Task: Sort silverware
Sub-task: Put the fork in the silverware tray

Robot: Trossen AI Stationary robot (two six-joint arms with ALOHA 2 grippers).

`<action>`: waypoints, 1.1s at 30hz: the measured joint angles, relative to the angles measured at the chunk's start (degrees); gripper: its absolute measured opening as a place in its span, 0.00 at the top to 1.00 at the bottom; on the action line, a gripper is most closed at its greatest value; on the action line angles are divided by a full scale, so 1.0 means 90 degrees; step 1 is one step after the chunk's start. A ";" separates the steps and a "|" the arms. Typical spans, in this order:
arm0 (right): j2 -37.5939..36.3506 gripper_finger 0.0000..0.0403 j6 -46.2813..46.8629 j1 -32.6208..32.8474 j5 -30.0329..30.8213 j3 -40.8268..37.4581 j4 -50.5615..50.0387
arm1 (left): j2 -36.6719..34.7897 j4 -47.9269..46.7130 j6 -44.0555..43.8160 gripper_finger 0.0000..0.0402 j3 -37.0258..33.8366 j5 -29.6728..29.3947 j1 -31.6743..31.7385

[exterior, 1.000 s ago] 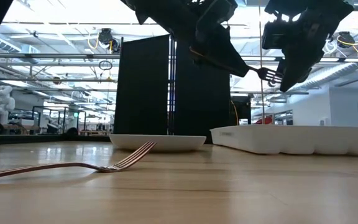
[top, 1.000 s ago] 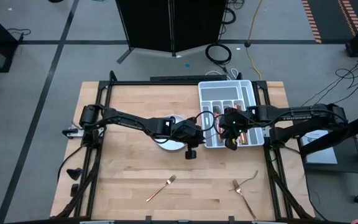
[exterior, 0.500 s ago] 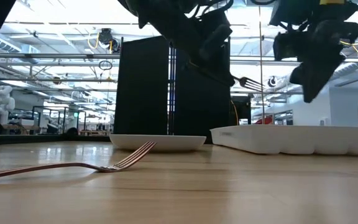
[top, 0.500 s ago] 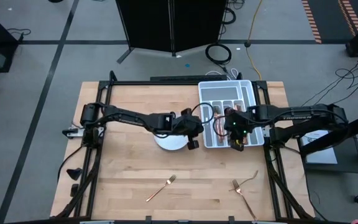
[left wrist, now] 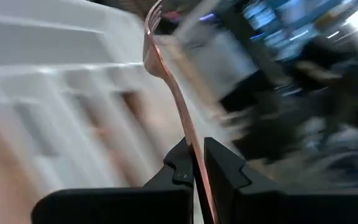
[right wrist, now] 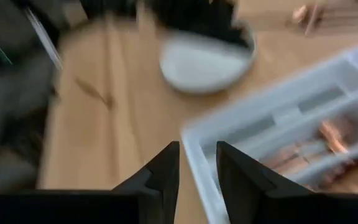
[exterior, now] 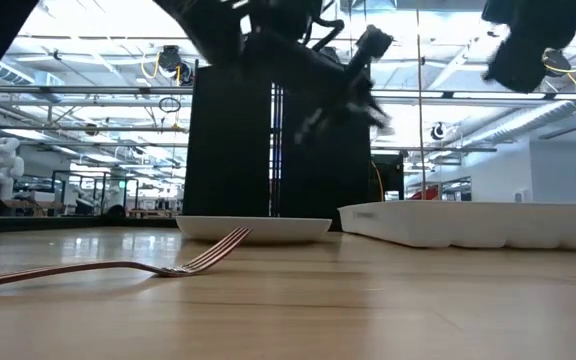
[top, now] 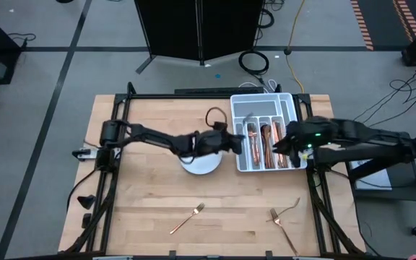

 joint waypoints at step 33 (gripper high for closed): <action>-0.1455 0.35 0.1366 -0.0003 0.0455 -0.2108 0.4165 | 0.0732 0.4679 0.1395 0.95 -0.0144 0.1218 -0.0687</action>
